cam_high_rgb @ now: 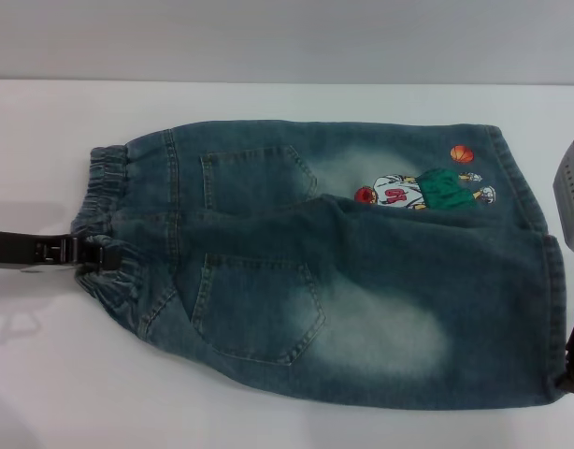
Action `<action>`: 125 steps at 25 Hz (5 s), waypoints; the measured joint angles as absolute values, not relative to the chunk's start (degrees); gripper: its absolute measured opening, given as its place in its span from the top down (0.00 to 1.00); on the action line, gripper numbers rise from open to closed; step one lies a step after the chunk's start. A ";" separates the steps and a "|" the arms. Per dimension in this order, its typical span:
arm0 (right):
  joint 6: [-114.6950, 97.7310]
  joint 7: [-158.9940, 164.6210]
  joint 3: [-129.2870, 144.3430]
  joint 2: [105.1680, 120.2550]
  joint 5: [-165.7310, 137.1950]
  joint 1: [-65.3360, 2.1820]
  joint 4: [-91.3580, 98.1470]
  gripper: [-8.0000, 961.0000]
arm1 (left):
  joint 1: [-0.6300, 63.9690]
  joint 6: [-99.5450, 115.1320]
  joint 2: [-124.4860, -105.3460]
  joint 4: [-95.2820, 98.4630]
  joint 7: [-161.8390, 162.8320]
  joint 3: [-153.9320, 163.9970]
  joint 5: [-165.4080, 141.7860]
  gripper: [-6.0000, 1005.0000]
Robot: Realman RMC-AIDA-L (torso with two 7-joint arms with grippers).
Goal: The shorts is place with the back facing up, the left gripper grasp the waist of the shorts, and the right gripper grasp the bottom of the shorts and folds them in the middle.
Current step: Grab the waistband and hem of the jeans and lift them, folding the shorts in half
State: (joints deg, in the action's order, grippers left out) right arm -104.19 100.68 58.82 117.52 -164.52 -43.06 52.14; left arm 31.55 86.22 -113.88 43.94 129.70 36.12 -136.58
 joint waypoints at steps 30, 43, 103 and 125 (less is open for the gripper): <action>-96.90 82.63 39.43 115.64 -126.80 -29.94 51.67 0.99 | 29.23 82.09 -114.26 43.95 124.98 34.09 -122.45 0.95; -88.18 75.85 29.88 115.04 -119.83 -26.56 44.47 0.99 | 30.78 78.11 -114.66 43.95 126.64 32.84 -120.44 0.95; -51.57 66.61 29.41 118.28 -106.37 -34.51 31.30 0.99 | 34.82 63.66 -117.60 40.79 121.32 33.77 -115.97 0.94; -48.98 66.62 31.29 118.58 -106.23 -35.38 30.49 0.47 | 34.75 61.44 -117.41 36.38 114.07 33.72 -110.63 0.77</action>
